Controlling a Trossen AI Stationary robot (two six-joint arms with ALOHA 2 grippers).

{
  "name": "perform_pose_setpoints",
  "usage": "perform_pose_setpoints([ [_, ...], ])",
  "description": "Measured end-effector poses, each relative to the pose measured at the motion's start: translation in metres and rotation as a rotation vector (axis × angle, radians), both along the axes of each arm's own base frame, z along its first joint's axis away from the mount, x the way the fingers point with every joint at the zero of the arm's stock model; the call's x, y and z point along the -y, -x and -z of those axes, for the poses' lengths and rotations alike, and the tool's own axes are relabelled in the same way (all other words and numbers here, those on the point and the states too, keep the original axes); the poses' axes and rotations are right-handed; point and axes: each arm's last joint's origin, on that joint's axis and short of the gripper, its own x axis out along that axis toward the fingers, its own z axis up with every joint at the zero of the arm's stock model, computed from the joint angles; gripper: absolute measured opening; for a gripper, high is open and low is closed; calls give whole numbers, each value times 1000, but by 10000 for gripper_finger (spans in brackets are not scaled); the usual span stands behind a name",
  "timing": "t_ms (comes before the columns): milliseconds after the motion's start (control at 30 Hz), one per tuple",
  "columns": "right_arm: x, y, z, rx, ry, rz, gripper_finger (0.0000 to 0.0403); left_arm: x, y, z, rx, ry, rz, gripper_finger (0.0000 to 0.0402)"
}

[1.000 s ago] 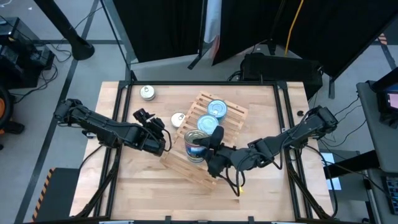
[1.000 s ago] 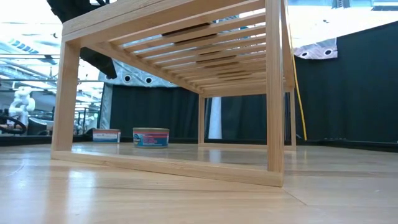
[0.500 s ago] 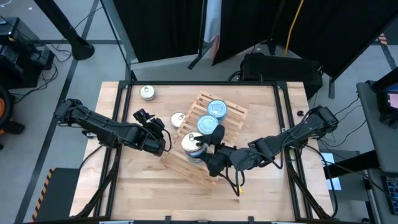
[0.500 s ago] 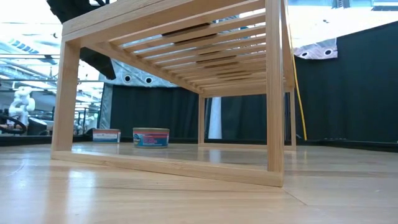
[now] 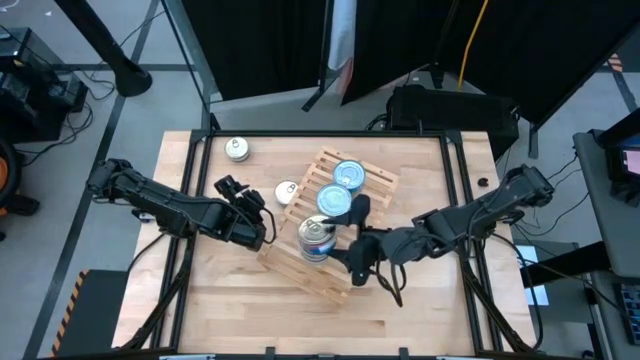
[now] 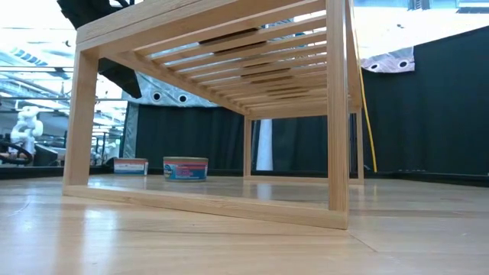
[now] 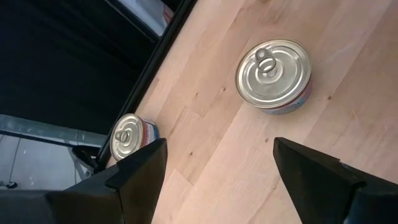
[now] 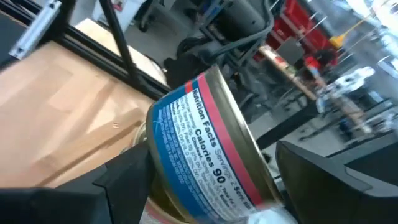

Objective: Stack canned seafood by type on shelf
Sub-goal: Stack the blue-pink tuna can on top of the other blue-pink tuna can on the shelf

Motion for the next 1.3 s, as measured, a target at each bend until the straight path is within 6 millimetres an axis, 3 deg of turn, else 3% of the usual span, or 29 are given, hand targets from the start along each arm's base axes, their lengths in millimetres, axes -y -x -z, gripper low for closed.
perform_pose_setpoints([
  [600,10,-5,0,-16,-128,-8,319,0,0,0,-1,10,0,301],
  [933,10,-5,-2,-9,-145,-2,389,0,0,0,-4,16,1,301],
  [1300,15,-8,-2,-6,-236,-4,396,1,0,0,-3,21,1,301],
])
